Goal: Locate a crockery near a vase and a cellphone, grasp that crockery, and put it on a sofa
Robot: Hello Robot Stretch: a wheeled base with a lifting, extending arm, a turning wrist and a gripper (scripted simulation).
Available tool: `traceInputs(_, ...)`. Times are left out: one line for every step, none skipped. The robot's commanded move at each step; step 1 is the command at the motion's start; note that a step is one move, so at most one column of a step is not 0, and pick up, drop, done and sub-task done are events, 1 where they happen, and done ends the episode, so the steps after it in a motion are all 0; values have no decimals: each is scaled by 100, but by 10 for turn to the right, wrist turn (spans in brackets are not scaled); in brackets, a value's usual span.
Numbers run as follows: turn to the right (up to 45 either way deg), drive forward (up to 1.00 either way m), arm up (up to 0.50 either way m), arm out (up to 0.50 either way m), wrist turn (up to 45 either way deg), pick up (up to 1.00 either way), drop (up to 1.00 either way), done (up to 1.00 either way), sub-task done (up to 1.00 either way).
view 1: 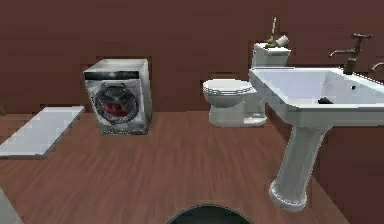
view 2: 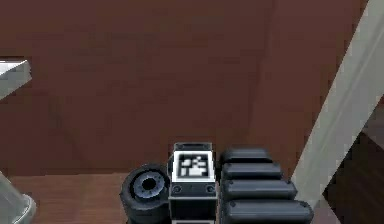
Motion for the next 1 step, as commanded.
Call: traceInputs(0, 60, 0, 0, 0, 0, 0, 0, 0)
